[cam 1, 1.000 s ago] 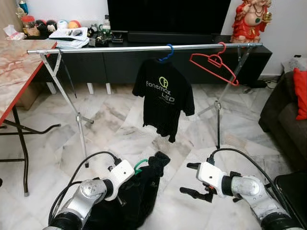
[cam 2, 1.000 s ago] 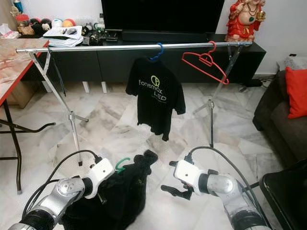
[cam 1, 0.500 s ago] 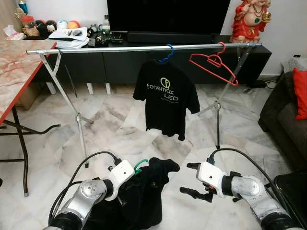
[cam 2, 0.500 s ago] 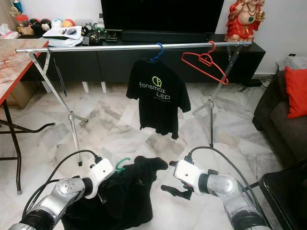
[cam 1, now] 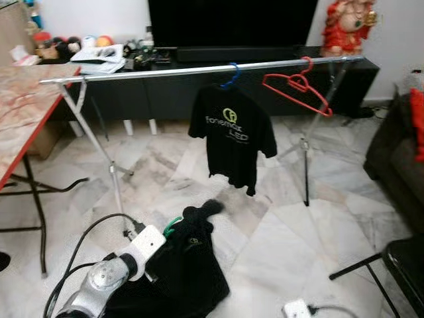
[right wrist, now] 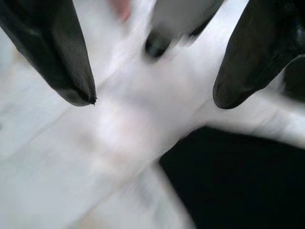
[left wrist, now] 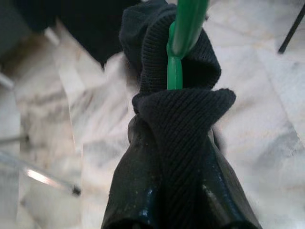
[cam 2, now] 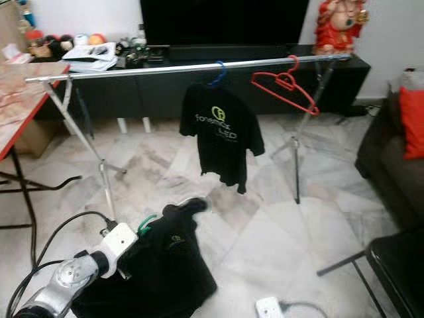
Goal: Hang hanger
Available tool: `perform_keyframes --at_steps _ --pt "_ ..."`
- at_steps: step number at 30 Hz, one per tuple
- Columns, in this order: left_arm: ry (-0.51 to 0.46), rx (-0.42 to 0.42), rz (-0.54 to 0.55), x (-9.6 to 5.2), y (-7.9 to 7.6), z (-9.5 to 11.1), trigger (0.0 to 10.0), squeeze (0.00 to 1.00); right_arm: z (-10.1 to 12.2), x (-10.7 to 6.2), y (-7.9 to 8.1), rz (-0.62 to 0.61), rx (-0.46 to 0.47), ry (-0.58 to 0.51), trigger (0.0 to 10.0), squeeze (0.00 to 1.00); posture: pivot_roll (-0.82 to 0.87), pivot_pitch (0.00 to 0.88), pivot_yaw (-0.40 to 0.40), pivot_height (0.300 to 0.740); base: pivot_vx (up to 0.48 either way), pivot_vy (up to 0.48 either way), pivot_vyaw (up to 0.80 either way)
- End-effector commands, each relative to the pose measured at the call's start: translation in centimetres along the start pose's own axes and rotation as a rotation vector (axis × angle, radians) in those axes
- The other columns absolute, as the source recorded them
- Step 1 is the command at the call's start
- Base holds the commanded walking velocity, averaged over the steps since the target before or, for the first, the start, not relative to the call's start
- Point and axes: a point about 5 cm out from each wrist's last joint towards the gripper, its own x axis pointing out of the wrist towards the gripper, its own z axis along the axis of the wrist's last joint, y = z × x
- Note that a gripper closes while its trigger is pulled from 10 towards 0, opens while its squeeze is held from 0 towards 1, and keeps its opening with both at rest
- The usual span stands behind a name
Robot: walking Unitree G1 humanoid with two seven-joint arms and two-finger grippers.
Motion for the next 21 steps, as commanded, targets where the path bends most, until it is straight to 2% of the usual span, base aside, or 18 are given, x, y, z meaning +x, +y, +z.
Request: perform_keyframes --at_steps 1,4,6,7,9,10,15,16,18,21 --pt "-0.007 0.034 0.053 0.0 0.7 0.2 10.0 0.0 0.1 0.1 0.4 -0.015 0.008 -0.013 10.0 0.0 -0.03 0.052 0.02 0.74 0.0 0.0 0.0" --pt "0.014 -0.03 0.186 -0.5 1.6 -0.7 10.0 0.0 -0.3 0.1 0.6 -0.066 0.041 0.004 10.0 0.0 -0.03 0.058 0.021 0.74 0.0 0.0 0.0" --pt "0.069 -0.17 0.328 -1.8 2.3 -2.7 10.0 0.0 -0.9 0.0 0.7 -0.09 0.028 0.023 10.0 0.0 -0.03 0.061 0.023 0.74 0.0 0.0 0.0" --pt "0.069 -0.17 0.328 -1.8 2.3 -2.7 10.0 0.0 -0.9 0.0 0.7 -0.09 0.028 0.023 10.0 0.0 -0.03 0.061 0.023 0.74 0.0 0.0 0.0" --pt "0.076 -0.293 0.433 -4.0 2.3 -4.7 10.0 0.0 -1.7 -0.4 0.1 -0.166 0.092 0.027 10.0 0.0 -0.03 0.064 0.023 0.74 0.0 0.0 0.0" --pt "0.076 -0.293 0.433 -4.0 2.3 -4.7 10.0 0.0 -1.7 -0.4 0.1 -0.166 0.092 0.027 10.0 0.0 -0.03 0.064 0.023 0.74 0.0 0.0 0.0" --pt "0.091 -0.296 0.496 -7.2 1.8 -6.8 10.0 0.0 -3.0 -1.0 -0.8 -0.264 0.243 0.044 10.0 0.0 -0.02 0.07 0.021 0.74 0.0 0.0 0.0" --pt "0.091 -0.296 0.496 -7.2 1.8 -6.8 10.0 0.0 -3.0 -1.0 -0.8 -0.264 0.243 0.044 10.0 0.0 -0.02 0.07 0.021 0.74 0.0 0.0 0.0" --pt "0.089 -0.298 0.516 -8.5 1.5 -7.3 10.0 0.0 -3.4 -1.1 -0.7 -0.275 0.283 0.045 10.0 0.0 -0.02 0.071 0.023 0.74 0.0 0.0 0.0" --pt "0.077 -0.315 0.527 -9.4 0.8 -7.3 10.0 0.0 -3.7 -1.2 -0.6 -0.28 0.28 0.053 10.0 0.0 -0.02 0.072 0.028 0.74 0.0 0.0 0.0"
